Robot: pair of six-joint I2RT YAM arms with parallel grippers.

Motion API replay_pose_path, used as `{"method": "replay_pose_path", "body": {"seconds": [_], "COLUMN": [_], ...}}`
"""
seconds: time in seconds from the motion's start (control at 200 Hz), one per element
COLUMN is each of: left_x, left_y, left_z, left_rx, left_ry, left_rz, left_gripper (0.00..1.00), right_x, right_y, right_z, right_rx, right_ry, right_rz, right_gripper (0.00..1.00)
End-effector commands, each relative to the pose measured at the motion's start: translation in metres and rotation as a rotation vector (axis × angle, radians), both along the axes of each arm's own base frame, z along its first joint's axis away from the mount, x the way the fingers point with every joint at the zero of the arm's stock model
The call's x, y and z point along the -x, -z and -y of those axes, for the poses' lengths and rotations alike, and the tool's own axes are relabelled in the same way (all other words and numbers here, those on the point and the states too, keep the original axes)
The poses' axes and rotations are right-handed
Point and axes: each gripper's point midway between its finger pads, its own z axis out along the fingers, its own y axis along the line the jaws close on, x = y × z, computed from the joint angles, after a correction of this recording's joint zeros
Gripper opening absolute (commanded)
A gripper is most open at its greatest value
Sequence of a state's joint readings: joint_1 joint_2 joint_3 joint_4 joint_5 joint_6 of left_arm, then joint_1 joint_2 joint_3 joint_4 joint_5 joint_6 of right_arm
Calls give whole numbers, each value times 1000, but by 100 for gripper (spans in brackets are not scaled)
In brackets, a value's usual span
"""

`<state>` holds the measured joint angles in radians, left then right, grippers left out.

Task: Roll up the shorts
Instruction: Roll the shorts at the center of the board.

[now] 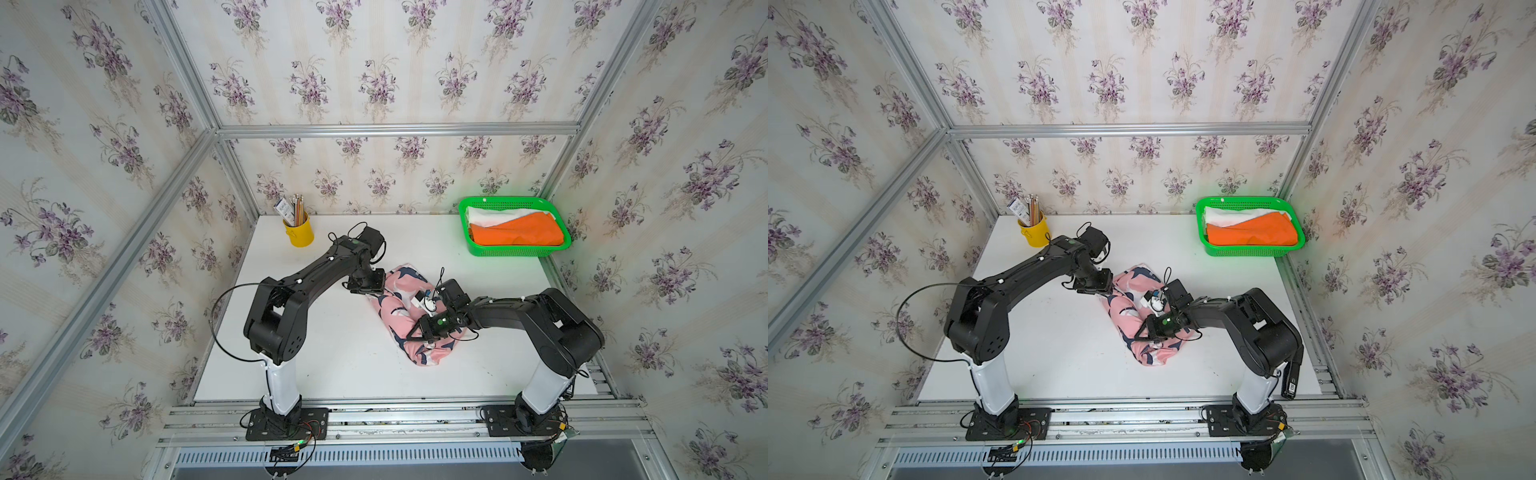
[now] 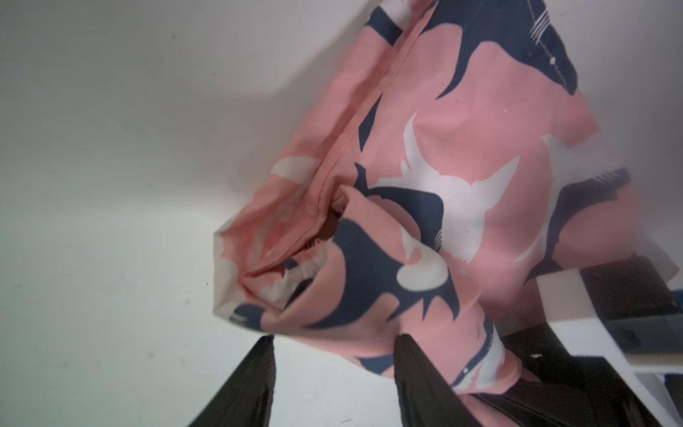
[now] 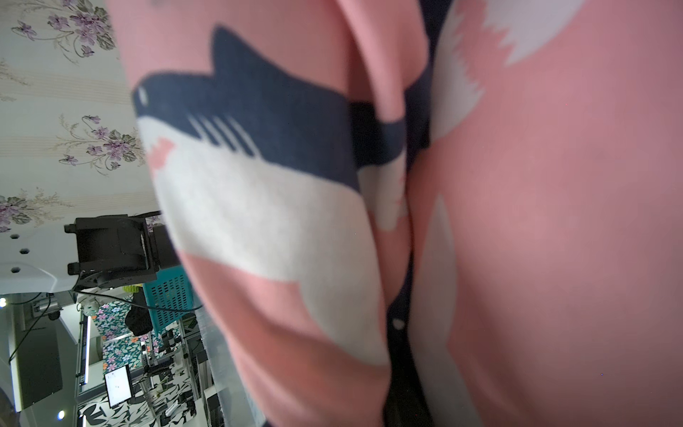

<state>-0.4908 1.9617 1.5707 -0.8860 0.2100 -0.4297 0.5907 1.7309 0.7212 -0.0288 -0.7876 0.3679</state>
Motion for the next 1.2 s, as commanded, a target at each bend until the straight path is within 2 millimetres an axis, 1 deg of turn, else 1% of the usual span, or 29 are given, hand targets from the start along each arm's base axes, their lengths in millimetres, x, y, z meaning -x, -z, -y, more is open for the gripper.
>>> {"method": "replay_pose_path", "body": {"seconds": [0.0,0.045,0.095,0.15,0.265,0.335,0.37,0.41,0.455,0.535,0.644,0.744,0.794,0.849,0.909,0.949,0.969,1.054,1.119,1.194], "left_x": [-17,-21,-24,-24,-21,-18,-16,-14,-12,-11,-9,-8,-8,-7,-5,-3,-1,8,21,33], "left_y": [15,25,31,38,44,47,48,49,51,54,58,62,64,64,62,59,57,47,38,23], "left_z": [5,5,6,6,7,6,5,4,3,3,0,-4,-8,-14,-22,-30,-33,-54,-71,-89], "left_rx": [-29,-43,-56,-64,-59,-59,-60,-62,-64,-65,-63,-52,-49,-50,-48,-46,-46,-63,-78,-87], "left_ry": [35,42,50,60,71,73,74,75,75,73,61,38,26,11,-11,-28,-34,-72,-103,-140], "left_rz": [1,-11,-22,-37,-57,-64,-66,-71,-75,-81,-89,-97,-101,-103,-102,-100,-99,-88,-86,-61], "left_gripper": [48,46,44,43,41,42,42,42,42,43,44,44,44,44,44,44,44,45,46,47], "right_x": [8,8,3,-4,-21,-33,-37,-41,-44,-44,-44,-42,-41,-40,-37,-35,-33,-26,-17,-6], "right_y": [7,7,8,3,-27,-45,-55,-64,-74,-80,-68,-50,-40,-29,-24,-25,-26,-34,-37,-32], "right_z": [16,22,32,42,51,56,55,51,41,18,-9,-22,-25,-25,-30,-36,-40,-56,-68,-72], "right_rx": [108,162,269,383,556,676,723,759,766,757,764,732,729,736,719,690,672,591,535,523], "right_ry": [16,8,10,19,44,58,56,49,41,10,-30,-28,-27,-26,-32,-36,-41,-64,-120,-187], "right_rz": [-20,3,48,117,292,406,459,515,562,603,620,595,578,563,548,543,541,529,534,539], "right_gripper": [33,37,40,45,61,66,67,69,71,74,76,76,74,66,48,33,27,9,4,1]}}
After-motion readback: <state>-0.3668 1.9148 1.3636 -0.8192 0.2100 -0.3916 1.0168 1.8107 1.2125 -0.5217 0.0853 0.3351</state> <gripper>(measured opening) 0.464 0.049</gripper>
